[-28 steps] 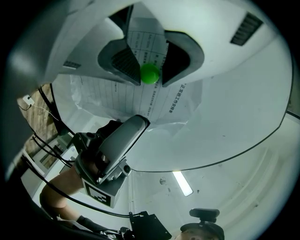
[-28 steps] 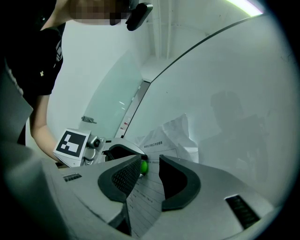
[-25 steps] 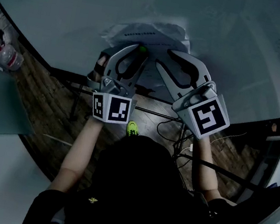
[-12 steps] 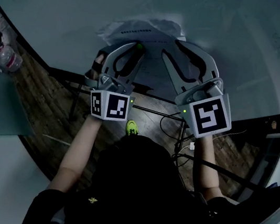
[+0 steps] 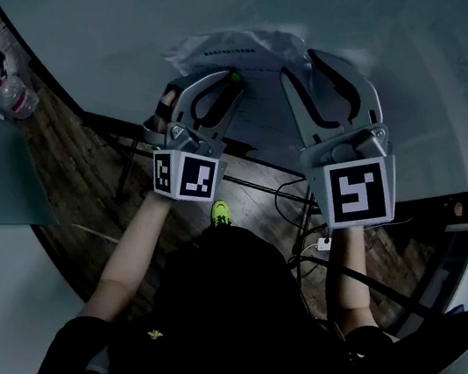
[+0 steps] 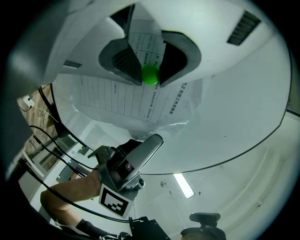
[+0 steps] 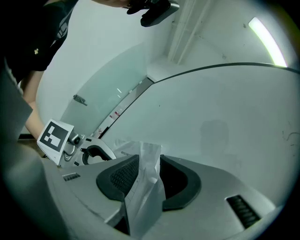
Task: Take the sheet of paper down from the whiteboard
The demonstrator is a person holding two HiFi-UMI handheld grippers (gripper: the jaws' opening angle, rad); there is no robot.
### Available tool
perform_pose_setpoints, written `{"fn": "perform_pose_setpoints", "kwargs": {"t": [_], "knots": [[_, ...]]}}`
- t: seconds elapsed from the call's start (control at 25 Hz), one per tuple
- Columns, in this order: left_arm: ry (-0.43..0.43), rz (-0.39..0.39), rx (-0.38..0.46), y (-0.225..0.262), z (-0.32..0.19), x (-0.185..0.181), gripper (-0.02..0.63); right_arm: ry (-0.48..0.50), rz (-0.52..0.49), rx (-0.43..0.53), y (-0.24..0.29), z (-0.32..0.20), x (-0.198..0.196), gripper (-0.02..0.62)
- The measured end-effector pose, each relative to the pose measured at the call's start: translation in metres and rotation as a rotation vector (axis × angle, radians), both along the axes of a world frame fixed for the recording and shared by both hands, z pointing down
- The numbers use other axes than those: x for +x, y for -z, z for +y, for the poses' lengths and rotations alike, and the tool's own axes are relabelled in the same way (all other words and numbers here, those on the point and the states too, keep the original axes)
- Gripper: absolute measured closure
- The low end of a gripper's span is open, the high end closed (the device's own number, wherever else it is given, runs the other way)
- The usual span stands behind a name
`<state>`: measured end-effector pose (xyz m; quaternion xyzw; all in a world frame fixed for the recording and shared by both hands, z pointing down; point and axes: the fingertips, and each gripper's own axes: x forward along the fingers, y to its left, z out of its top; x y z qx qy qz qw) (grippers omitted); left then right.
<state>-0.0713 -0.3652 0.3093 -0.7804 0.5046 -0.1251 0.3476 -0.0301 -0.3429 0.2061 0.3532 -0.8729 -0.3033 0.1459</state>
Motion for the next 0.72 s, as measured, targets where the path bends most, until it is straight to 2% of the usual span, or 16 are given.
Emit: {"fn": "perform_pose_setpoints", "kwargs": {"t": [0.36,0.72], "knots": [[0.000,0.003,-0.003,0.0002,0.0001,-0.0003,0.484,-0.018,0.056,-0.031,-0.0027,-0.0055,-0.0019,0.453],[-0.002,0.005,-0.007,0.0002,0.0004,0.0002,0.485,-0.050,0.078,-0.047,-0.0023,-0.0082,-0.0024,0.486]]}}
